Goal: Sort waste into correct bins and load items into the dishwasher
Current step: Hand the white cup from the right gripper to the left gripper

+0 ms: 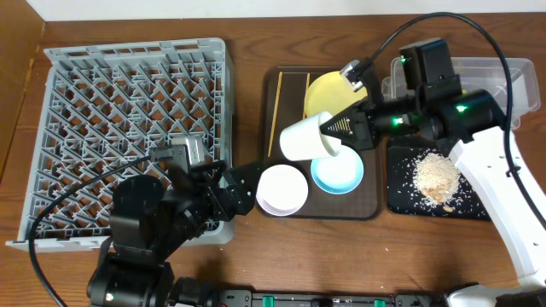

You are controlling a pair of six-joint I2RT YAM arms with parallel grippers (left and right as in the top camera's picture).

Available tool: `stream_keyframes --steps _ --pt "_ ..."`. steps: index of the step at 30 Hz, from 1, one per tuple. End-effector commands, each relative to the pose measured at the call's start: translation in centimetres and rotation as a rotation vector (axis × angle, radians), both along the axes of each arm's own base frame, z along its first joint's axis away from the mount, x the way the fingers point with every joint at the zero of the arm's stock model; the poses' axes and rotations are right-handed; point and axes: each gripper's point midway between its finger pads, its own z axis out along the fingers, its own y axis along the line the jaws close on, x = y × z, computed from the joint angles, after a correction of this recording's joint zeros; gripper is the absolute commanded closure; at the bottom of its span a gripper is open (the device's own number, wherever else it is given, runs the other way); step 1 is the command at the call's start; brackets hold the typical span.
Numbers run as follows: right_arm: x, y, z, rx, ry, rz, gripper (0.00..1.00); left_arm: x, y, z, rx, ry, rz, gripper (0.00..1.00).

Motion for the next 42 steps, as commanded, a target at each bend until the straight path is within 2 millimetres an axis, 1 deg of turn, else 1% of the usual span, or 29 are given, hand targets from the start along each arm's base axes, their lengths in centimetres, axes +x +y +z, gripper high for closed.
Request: stream_keyframes --steps 1,4,7,11,13,15,18,20,22,25,30,31,32,33,34,35,37,39,40,41,42 --pt "-2.9 1.0 4.1 0.229 -0.041 0.201 0.99 -1.5 -2.9 2.1 -0.163 0.042 -0.165 0.05" --pt "-3.7 1.4 5.0 0.28 -0.042 0.249 0.99 -2.3 -5.1 3.4 -0.252 0.056 -0.33 0.05" --pt "-4.4 1.8 5.7 0.318 -0.048 0.292 0.99 -2.9 -6.4 4.2 -0.323 0.092 -0.447 0.06" --pt "-5.0 2.2 5.9 0.328 -0.048 0.315 0.99 -2.9 -7.1 4.5 -0.365 0.129 -0.511 0.06" --pt "-5.5 2.5 6.3 0.354 -0.051 0.346 0.99 -2.9 -7.2 4.4 -0.374 0.144 -0.522 0.06" --pt "-5.8 2.8 6.5 0.362 -0.06 0.363 0.99 -3.2 -7.5 4.8 -0.383 0.131 -0.561 0.06" --pt "-6.2 3.3 6.6 0.365 -0.078 0.383 0.99 -3.9 -7.7 5.9 -0.407 0.109 -0.62 0.12" --pt "-6.1 3.6 6.3 0.347 -0.092 0.377 0.99 -4.3 -7.9 6.8 -0.422 0.087 -0.658 0.24" --pt "-5.9 3.7 6.0 0.331 -0.098 0.366 0.99 -4.6 -8.0 7.4 -0.431 0.07 -0.679 0.34" --pt "-5.9 3.7 6.0 0.33 -0.087 0.363 0.99 -4.6 -8.0 7.9 -0.437 0.057 -0.682 0.37" --pt "-5.9 3.7 6.0 0.33 -0.087 0.363 0.99 -4.6 -8.0 7.9 -0.437 0.057 -0.682 0.43" --pt "-5.9 3.7 6.0 0.33 -0.088 0.362 0.96 -4.6 -8.0 7.9 -0.437 0.058 -0.681 0.44" --pt "-5.9 3.7 6.0 0.33 -0.088 0.362 0.89 -4.6 -8.0 7.9 -0.437 0.057 -0.681 0.44" --pt "-5.9 3.7 6.0 0.33 -0.088 0.362 0.8 -4.6 -8.0 7.9 -0.436 0.056 -0.681 0.45" --pt "-5.9 3.7 6.0 0.33 -0.088 0.362 0.59 -4.5 -7.9 7.9 -0.435 0.054 -0.679 0.45" --pt "-5.8 3.6 6.1 0.33 -0.088 0.359 0.5 -4.5 -7.9 7.9 -0.435 0.053 -0.677 0.45" --pt "-5.4 3.3 6.1 0.329 -0.09 0.346 0.44 -4.3 -7.8 7.9 -0.434 0.05 -0.664 0.46" --pt "-4.5 2.6 6.0 0.32 -0.08 0.308 0.41 -3.8 -7.4 7.8 -0.432 0.042 -0.639 0.5" --pt "-3.9 2.3 5.8 0.306 -0.07 0.279 0.4 -3.5 -7.1 7.8 -0.43 0.036 -0.624 0.52" --pt "-2.9 1.6 5.3 0.277 -0.051 0.223 0.39 -3.1 -6.7 7.8 -0.43 0.032 -0.601 0.53" --pt "-2.3 1.2 5.0 0.257 -0.038 0.188 0.39 -2.6 -6.3 7.8 -0.43 0.027 -0.579 0.53"
